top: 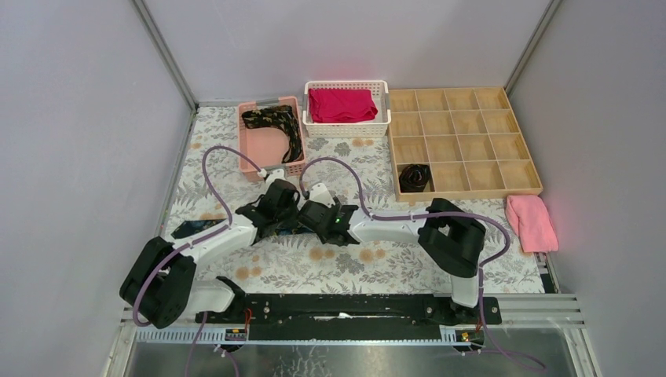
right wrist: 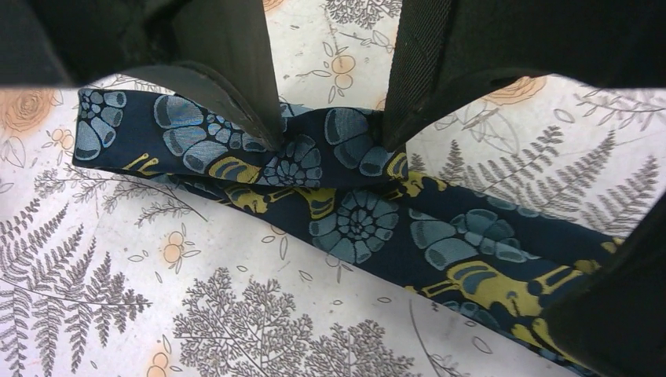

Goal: Roll the ties
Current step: Flatten out the tie at the center of the board.

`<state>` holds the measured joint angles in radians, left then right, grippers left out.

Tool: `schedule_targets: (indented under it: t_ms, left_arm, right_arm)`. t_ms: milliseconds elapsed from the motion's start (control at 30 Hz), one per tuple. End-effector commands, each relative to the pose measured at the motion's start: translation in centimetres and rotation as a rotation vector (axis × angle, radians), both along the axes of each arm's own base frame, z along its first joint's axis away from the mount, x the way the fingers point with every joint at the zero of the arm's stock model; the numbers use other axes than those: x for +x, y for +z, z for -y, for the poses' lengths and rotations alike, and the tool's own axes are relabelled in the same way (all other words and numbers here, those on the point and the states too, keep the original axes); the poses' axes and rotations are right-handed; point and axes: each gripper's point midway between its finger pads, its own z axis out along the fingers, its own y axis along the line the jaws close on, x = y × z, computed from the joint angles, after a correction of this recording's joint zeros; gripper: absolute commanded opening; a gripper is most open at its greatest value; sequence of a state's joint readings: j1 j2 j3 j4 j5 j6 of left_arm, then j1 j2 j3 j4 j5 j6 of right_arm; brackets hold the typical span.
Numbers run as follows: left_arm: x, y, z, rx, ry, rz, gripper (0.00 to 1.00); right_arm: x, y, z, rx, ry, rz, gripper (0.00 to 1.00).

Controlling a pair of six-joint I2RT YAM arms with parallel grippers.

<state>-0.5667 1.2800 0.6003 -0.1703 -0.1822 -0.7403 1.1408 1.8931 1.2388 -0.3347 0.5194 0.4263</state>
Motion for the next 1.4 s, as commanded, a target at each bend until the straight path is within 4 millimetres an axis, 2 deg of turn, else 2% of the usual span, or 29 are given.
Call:
schedule_targets:
  t_ms: [0,200,367,433,533,700,733,933,1067,1167,1267,1367]
  left_arm:
    - [0.9,-0.1,0.4,-0.030,-0.016,0.035,0.21]
    - [0.7,-1.4,0.5,-0.033,-0.027,0.005,0.20]
    - [0.5,-2.0,0.2,-0.028,-0.024,-0.010,0.20]
    - [0.5,-2.2,0.3,-0.030,-0.025,-0.013,0.20]
    - [0.4,-2.8,0.3,-0.030,-0.025,-0.027,0.20]
    - [0.2,-3.9,0.4,-0.032,-0.029,-0.060,0.19]
    - [0.1,-4.2,0.4,-0.031,-0.030,-0.068,0.19]
    - [0.4,-4.5,0.9,-0.044,-0.040,-0.070,0.18]
    - [0.5,-4.6,1.3,-0.052,-0.049,-0.080,0.17]
    - [1.1,-3.3,2.0,-0.074,-0.068,-0.062,0.16]
    - [1.7,-0.1,3.8,-0.135,-0.113,0.007,0.16]
    - [1.6,4.0,6.9,-0.192,-0.205,0.070,0.16]
  right_arm:
    - [1.1,0.6,0.5,-0.063,-0.027,0.057,0.55]
    - [1.8,0.3,0.7,-0.097,-0.048,0.086,0.41]
    - [1.9,0.7,0.8,-0.099,-0.059,0.095,0.17]
    - [2.0,1.3,1.1,-0.094,-0.078,0.110,0.05]
    - [2.4,3.6,2.0,-0.078,-0.116,0.157,0.00]
    - [3.1,9.3,5.5,0.031,-0.226,0.220,0.00]
    - [3.2,9.8,6.5,0.050,-0.247,0.217,0.00]
    - [4.0,10.4,13.4,0.071,-0.380,0.215,0.00]
    - [4.0,9.0,16.1,0.050,-0.423,0.191,0.00]
    - [3.9,7.6,17.5,0.002,-0.453,0.183,0.00]
    - [3.9,6.3,19.1,-0.062,-0.506,0.178,0.00]
    - [4.1,5.5,19.6,-0.088,-0.516,0.172,0.00]
